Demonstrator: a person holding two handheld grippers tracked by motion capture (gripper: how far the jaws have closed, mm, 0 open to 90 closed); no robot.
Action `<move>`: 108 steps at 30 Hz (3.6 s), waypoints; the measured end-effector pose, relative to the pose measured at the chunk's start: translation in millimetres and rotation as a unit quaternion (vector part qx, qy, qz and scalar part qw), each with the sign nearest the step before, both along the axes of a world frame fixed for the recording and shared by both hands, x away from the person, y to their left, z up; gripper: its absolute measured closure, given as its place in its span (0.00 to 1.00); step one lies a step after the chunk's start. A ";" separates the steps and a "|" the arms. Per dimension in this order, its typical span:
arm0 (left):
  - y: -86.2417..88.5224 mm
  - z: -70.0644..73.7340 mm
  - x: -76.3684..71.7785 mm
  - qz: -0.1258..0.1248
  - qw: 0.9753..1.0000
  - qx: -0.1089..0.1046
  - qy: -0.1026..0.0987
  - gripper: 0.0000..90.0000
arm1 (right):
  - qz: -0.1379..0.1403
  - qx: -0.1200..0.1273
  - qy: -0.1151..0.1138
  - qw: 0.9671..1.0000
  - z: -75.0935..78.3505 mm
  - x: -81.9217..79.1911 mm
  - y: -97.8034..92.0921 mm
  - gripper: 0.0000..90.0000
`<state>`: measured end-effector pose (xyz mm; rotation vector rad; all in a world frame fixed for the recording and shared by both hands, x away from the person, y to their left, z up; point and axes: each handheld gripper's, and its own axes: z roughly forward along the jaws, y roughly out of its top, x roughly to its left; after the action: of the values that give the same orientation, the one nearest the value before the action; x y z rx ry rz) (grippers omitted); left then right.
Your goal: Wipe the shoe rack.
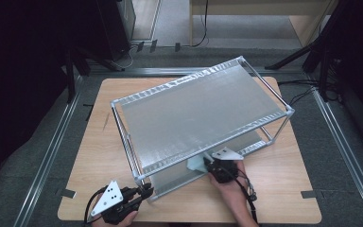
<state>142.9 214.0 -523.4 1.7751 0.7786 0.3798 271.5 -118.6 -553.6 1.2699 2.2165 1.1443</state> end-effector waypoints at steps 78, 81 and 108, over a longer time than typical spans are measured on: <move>-4.4 1.2 -1.6 0.001 1.000 -0.002 0.001 0.88 | -0.077 -0.013 0.013 0.997 6.4 -2.8 -35.2 0.88; -4.6 1.2 -1.8 0.001 1.000 -0.002 0.002 0.88 | -0.009 -0.021 0.009 1.000 4.6 -20.2 8.6 0.88; -2.9 0.1 1.7 0.002 1.000 -0.010 0.006 0.88 | -0.246 -0.056 -0.017 0.967 11.9 -3.0 -122.9 0.87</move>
<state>144.6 211.1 -523.2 1.7586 0.7914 0.3627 268.5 -241.5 -541.7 1.6114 1.7614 0.8259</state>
